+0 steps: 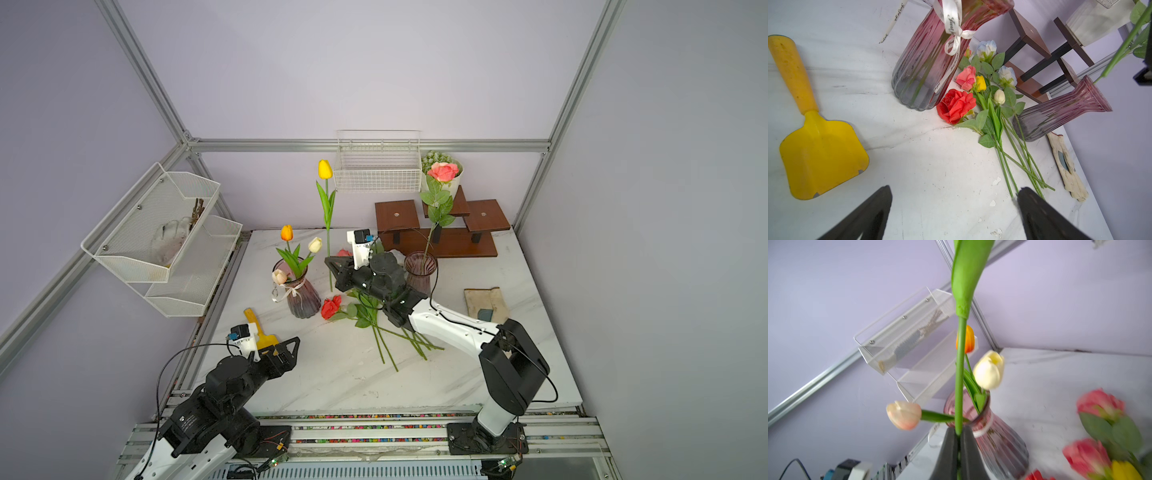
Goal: Arrange the flowers in different vases according to their variety
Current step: Insert the flower into the vase.
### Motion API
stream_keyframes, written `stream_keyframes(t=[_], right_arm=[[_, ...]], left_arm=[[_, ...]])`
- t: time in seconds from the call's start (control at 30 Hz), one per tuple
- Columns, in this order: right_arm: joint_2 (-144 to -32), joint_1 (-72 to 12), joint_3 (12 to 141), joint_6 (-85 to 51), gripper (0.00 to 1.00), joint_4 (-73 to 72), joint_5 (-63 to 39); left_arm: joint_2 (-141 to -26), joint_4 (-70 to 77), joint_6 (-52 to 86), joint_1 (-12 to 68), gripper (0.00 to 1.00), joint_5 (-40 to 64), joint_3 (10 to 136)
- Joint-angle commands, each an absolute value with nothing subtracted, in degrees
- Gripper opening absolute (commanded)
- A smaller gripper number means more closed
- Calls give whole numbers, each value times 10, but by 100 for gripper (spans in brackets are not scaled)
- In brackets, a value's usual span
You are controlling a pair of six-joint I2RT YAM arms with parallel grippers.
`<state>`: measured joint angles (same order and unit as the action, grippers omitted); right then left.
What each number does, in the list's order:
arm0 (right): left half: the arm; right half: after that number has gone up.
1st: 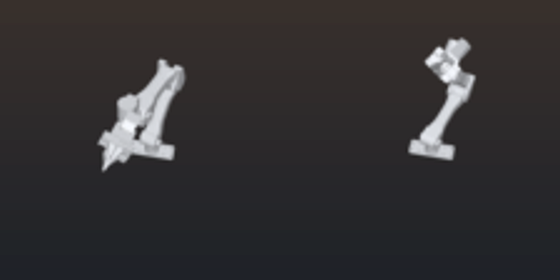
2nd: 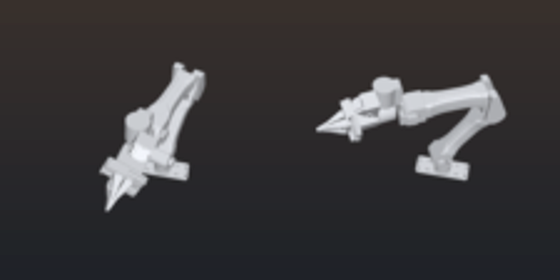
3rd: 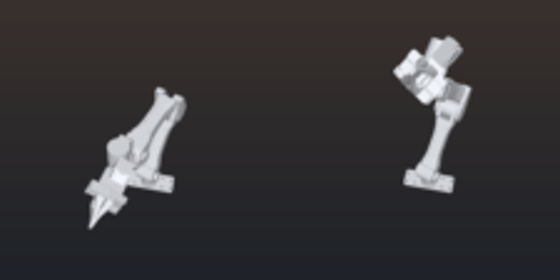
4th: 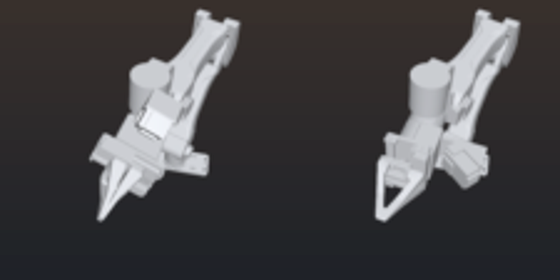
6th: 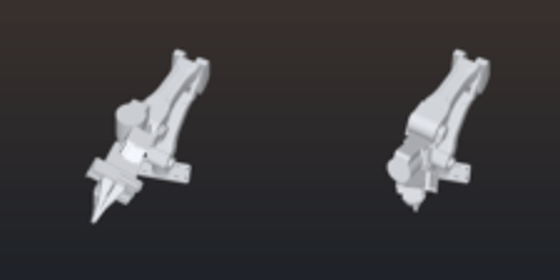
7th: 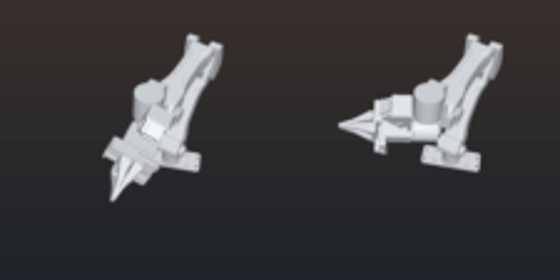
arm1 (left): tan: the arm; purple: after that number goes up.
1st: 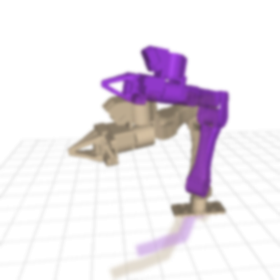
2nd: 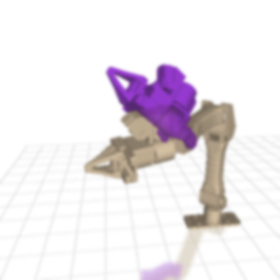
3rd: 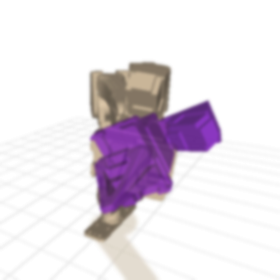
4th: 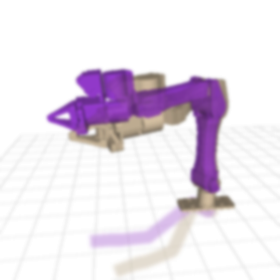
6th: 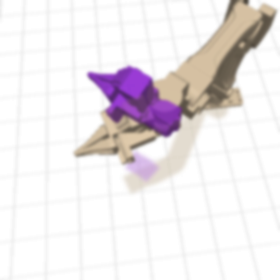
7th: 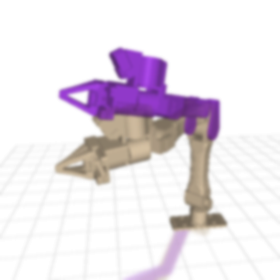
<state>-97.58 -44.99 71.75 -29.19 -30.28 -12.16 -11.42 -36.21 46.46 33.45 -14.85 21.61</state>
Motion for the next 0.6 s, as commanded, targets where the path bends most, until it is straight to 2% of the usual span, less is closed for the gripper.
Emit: stream_keyframes(t=[0.0,0.27,0.57], right_arm=[[-1032,-467,784,-286,0,-423,-123],[-1170,-489,945,-214,0,-429,-96],[-1235,-503,962,-126,0,-427,-54]], left_arm=[[-106,-357,466,337,98,-155,212],[-99,-357,466,337,98,-151,209],[-90,-357,467,337,98,-151,205]])
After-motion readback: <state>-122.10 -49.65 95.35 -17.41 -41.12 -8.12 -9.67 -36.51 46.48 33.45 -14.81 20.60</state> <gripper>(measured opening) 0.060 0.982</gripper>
